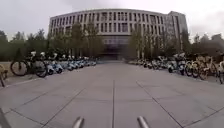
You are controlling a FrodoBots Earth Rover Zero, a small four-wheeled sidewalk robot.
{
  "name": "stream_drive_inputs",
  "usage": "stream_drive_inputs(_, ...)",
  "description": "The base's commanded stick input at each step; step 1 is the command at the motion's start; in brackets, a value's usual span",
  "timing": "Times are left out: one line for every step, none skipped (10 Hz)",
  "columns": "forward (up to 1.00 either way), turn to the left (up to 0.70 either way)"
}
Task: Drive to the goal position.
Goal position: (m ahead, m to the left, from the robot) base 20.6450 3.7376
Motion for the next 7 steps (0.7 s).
stream_drive_inputs(0.7, 0.03)
stream_drive_inputs(0.7, 0.0)
stream_drive_inputs(0.7, 0.0)
stream_drive_inputs(0.7, 0.0)
stream_drive_inputs(0.7, 0.0)
stream_drive_inputs(0.7, 0.0)
stream_drive_inputs(0.7, 0.0)
